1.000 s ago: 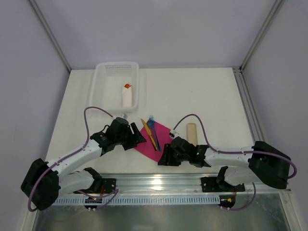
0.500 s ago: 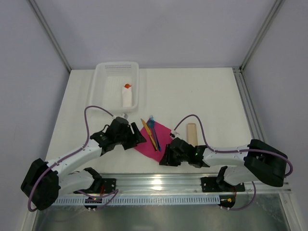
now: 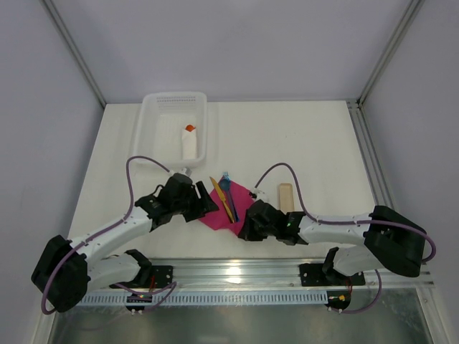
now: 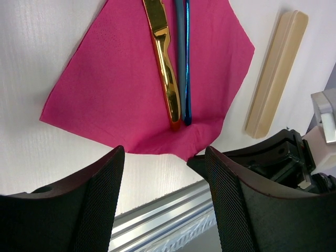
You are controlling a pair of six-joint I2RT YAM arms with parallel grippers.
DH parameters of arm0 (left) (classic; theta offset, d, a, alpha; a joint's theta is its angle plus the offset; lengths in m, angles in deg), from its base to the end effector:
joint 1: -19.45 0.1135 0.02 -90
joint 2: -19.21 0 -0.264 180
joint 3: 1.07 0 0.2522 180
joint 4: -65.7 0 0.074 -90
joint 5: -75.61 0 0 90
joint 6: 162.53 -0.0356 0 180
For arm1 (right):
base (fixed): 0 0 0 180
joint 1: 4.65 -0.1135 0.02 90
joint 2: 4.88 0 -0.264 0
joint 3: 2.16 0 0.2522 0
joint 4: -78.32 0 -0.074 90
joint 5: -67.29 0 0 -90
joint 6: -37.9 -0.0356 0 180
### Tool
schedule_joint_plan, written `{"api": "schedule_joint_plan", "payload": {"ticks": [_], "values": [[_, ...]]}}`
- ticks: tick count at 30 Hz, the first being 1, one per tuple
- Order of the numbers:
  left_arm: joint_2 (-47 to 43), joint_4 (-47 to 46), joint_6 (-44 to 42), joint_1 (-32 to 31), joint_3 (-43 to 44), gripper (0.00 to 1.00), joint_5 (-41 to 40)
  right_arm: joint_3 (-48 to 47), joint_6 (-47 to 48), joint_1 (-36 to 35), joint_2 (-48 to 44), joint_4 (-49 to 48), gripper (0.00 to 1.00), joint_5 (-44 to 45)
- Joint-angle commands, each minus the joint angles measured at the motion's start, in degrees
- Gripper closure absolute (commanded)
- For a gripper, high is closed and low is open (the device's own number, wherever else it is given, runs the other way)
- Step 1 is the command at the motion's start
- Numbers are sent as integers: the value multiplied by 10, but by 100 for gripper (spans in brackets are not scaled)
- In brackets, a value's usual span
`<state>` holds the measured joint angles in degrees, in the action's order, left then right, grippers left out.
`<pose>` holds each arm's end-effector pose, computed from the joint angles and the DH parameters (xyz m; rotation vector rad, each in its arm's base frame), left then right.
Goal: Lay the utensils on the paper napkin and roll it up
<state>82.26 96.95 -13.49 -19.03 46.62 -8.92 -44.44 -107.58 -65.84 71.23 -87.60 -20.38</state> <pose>0.1691 -0.1388 0.2025 -0.4122 2.5478 -0.8532 0.1167 0.2092 0.1481 -0.1093 2.5997 0.8243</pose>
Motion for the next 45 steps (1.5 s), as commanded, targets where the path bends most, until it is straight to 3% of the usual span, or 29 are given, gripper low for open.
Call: {"api": "schedule_joint_plan", "payload": {"ticks": [1, 7, 13, 26, 45], "values": [[5, -11, -14, -5, 14, 36, -20, -37, 36, -3, 2, 1, 96, 29], [15, -13, -17, -9, 13, 39, -24, -76, 51, -4, 11, 46, 96, 63], [19, -16, -12, -27, 8, 49, -30, -100, 70, 2, 39, 46, 96, 73], [39, -47, 24, -99, -12, 83, -43, -117, 89, 4, 33, 64, 91, 116], [160, -119, 45, -130, 31, 89, -18, -131, 126, 23, -6, 93, 87, 139]]}}
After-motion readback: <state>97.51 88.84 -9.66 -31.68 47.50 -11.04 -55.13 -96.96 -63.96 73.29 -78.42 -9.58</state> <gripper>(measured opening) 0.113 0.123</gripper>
